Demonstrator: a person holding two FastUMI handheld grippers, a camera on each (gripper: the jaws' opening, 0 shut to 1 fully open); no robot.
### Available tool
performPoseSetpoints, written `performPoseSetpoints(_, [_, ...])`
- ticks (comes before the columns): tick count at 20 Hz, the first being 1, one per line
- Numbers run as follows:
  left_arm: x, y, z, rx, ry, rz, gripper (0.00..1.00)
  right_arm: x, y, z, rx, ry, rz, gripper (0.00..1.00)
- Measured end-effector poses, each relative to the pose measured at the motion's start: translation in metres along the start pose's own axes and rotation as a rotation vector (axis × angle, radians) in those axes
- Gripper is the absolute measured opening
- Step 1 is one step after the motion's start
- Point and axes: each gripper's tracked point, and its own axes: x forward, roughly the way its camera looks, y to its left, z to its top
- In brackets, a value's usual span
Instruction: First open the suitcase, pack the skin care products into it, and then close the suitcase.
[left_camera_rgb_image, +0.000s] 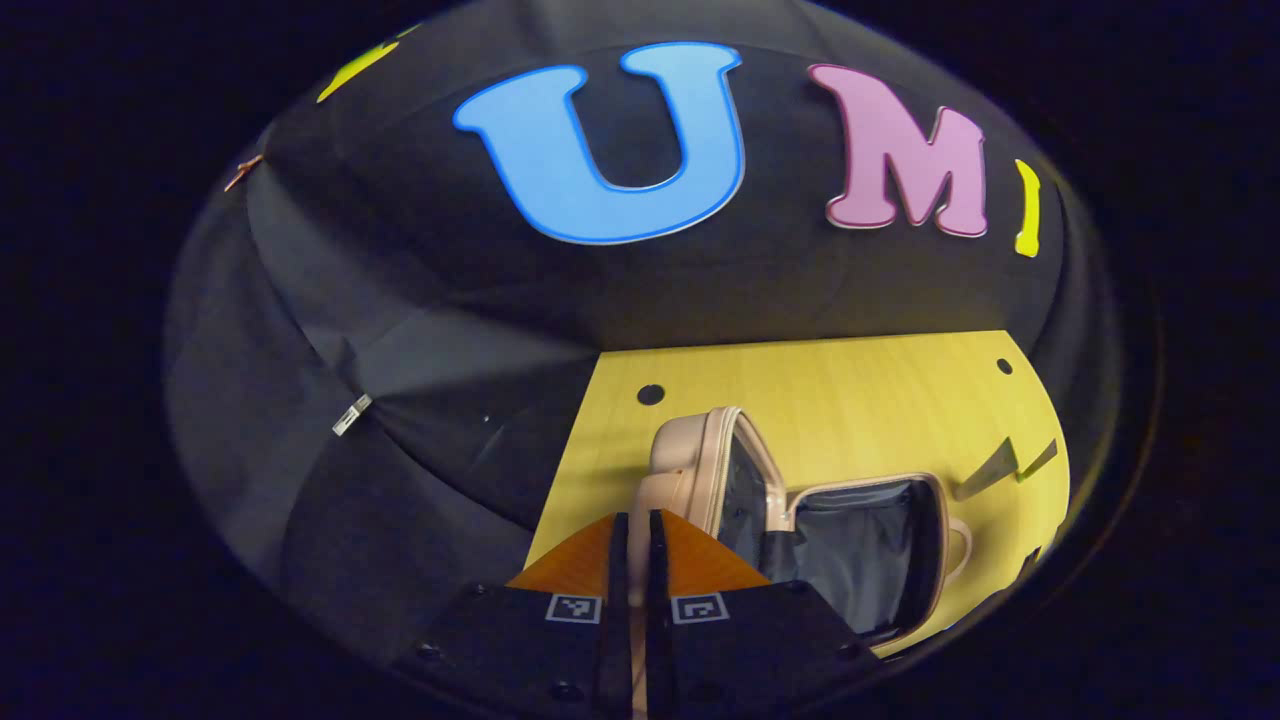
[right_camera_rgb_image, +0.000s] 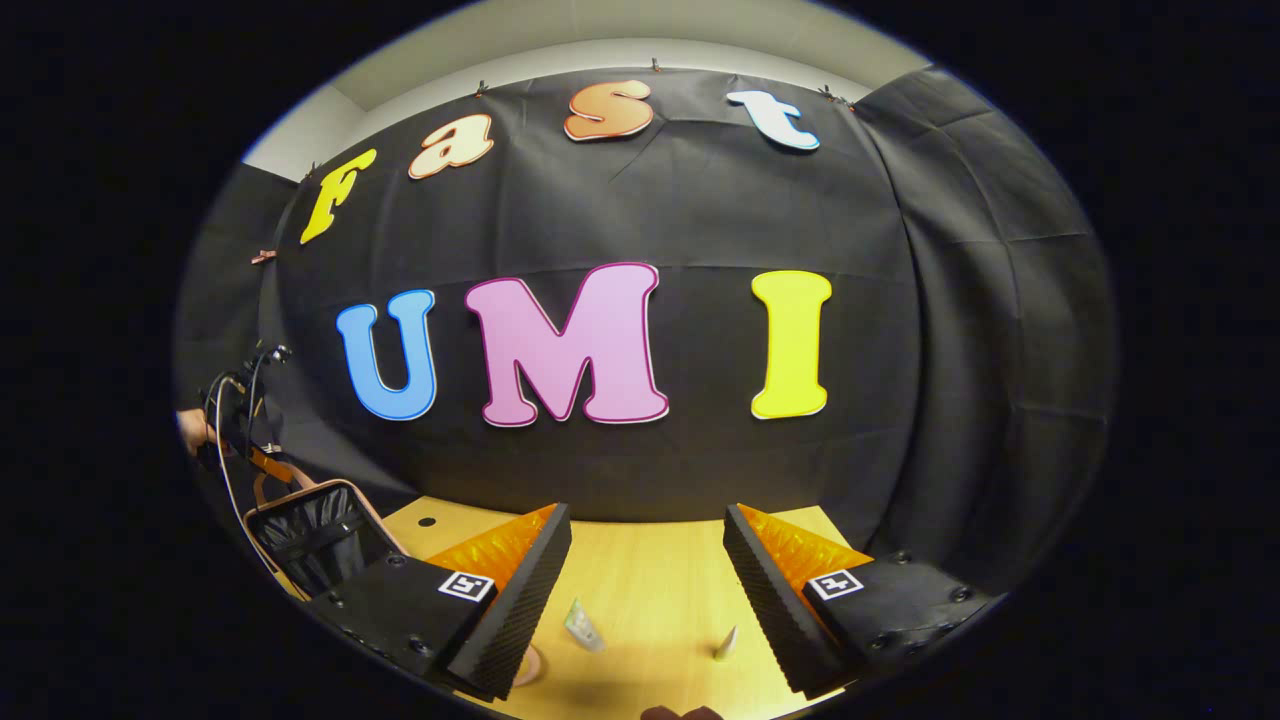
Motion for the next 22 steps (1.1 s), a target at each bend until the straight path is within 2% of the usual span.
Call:
performPoseSetpoints(3, [0.056, 0.04, -0.035, -0.062, 0.067, 0.004, 0.11, 0.003, 0.021, -0.008, -0.012, 0.03, -0.019, 0.97])
performPoseSetpoints(5, [0.093, 0.057, -0.064, -0.09, 0.12, -0.021, 0.11, 0.004, 0.027, -0.017, -0.028, 0.06, -0.05, 0.97])
performPoseSetpoints(7, [0.131, 0.069, -0.095, -0.119, 0.169, -0.049, 0.11, 0.006, 0.032, -0.024, -0.032, 0.087, -0.079, 0.97])
performPoseSetpoints(8, [0.149, 0.07, -0.109, -0.144, 0.194, -0.066, 0.14, 0.006, 0.035, -0.027, -0.031, 0.101, -0.094, 0.97])
performPoseSetpoints(9, [0.164, 0.069, -0.125, -0.169, 0.228, -0.078, 0.11, 0.007, 0.036, -0.03, -0.031, 0.116, -0.107, 0.97])
performPoseSetpoints(13, [0.196, 0.061, -0.16, -0.231, 0.292, -0.119, 0.11, 0.007, 0.044, -0.031, -0.023, 0.142, -0.137, 0.97])
performPoseSetpoints(15, [0.202, 0.065, -0.161, -0.234, 0.28, -0.127, 0.14, 0.006, 0.045, -0.03, -0.018, 0.14, -0.151, 0.97])
performPoseSetpoints(16, [0.205, 0.072, -0.16, -0.219, 0.268, -0.105, 0.12, 0.007, 0.046, -0.031, -0.016, 0.139, -0.156, 0.97])
performPoseSetpoints(18, [0.205, 0.09, -0.152, -0.193, 0.23, -0.053, 0.41, 0.008, 0.046, -0.035, -0.036, 0.132, -0.167, 0.97])
performPoseSetpoints(19, [0.198, 0.089, -0.136, -0.197, 0.167, -0.058, 0.78, 0.007, 0.044, -0.036, -0.058, 0.124, -0.178, 0.97])
performPoseSetpoints(20, [0.194, 0.084, -0.118, -0.206, 0.096, -0.074, 0.91, 0.006, 0.042, -0.036, -0.083, 0.115, -0.189, 0.98])
performPoseSetpoints(21, [0.174, 0.084, -0.096, -0.204, 0.017, -0.085, 1.0, 0.006, 0.039, -0.035, -0.106, 0.103, -0.2, 0.97])
performPoseSetpoints(22, [0.156, 0.082, -0.069, -0.194, -0.075, -0.082, 1.0, 0.005, 0.036, -0.032, -0.126, 0.091, -0.208, 0.97])
